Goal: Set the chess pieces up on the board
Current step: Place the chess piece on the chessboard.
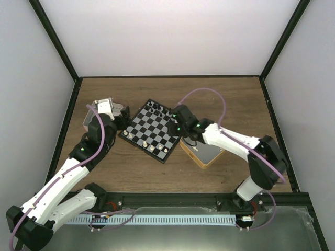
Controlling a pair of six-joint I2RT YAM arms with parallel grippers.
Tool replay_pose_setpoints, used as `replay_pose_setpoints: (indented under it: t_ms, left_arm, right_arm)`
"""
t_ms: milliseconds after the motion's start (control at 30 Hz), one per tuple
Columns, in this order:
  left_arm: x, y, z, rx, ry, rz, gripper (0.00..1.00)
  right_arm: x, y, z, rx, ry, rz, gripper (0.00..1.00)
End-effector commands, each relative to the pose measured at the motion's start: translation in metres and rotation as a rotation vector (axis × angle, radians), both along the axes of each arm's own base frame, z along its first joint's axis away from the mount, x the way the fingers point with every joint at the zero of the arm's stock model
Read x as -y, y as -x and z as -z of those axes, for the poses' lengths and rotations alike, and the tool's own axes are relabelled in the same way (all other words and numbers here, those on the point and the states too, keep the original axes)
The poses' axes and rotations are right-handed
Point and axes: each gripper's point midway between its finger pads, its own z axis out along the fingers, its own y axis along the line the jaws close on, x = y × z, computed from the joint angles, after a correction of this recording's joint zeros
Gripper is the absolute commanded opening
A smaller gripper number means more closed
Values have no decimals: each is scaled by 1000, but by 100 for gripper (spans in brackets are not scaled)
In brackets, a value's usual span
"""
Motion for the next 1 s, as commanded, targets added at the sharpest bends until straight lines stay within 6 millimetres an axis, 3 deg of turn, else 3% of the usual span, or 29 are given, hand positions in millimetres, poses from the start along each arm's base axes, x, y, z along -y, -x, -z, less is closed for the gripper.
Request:
replay_pose_setpoints:
  t_ms: [0, 167, 333, 967]
  left_arm:
    - [-4, -1, -3, 17, 8, -16, 82]
    - [-3, -1, -2, 15, 9, -11, 82]
    - [-1, -3, -1, 13, 11, -4, 82]
    - [0, -4, 3, 2, 10, 0, 82]
  right_arm:
    - [-47, 10, 0, -14, -11, -128, 1]
    - [-77, 22, 21, -69, 18, -216, 1]
    - [-93, 30, 40, -107, 50, -252, 1]
    - [-96, 33, 75, -169, 139, -262, 2]
